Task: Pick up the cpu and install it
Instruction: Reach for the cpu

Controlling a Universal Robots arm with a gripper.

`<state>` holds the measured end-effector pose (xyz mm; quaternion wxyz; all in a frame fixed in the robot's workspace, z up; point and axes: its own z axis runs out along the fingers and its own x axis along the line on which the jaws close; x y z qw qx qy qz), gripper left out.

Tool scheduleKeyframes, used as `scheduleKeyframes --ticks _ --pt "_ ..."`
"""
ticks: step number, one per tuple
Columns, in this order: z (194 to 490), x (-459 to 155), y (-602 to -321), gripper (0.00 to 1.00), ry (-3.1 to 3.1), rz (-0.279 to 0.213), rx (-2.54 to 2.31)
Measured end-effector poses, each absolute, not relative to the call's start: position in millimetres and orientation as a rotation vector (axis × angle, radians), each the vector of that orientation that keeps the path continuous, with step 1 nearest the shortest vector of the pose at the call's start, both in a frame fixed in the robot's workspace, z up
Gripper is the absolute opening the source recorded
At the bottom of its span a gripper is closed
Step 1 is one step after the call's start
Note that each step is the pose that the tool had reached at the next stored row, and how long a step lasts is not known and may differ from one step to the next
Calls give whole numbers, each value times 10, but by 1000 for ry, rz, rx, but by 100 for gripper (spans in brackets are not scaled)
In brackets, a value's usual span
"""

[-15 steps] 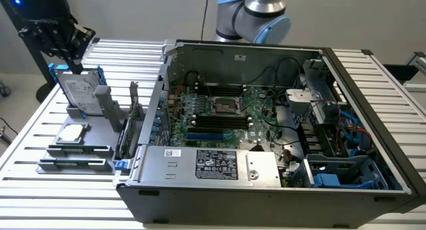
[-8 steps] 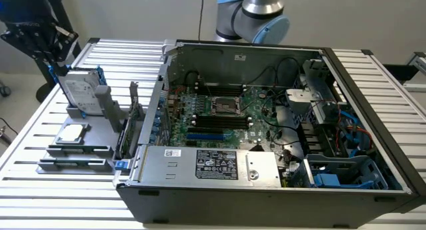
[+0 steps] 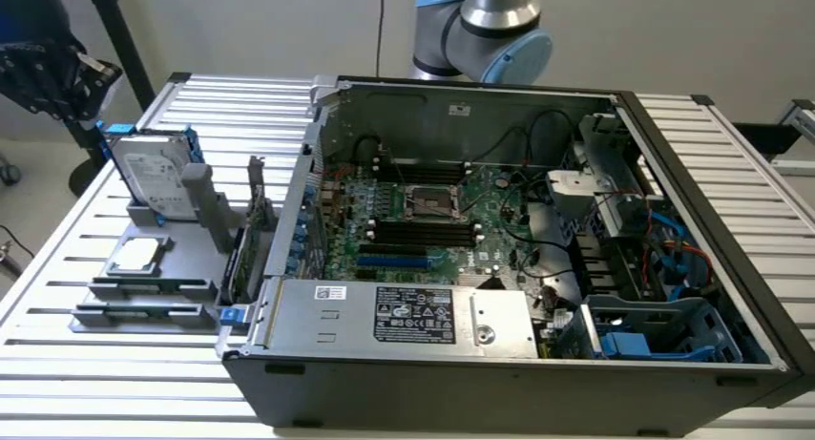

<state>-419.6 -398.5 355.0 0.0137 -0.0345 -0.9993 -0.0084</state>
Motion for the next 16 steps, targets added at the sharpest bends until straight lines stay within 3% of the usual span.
scheduleKeyframes --ticks 16 --pt "3484 -4397 -3919 11 -3110 -9 -42"
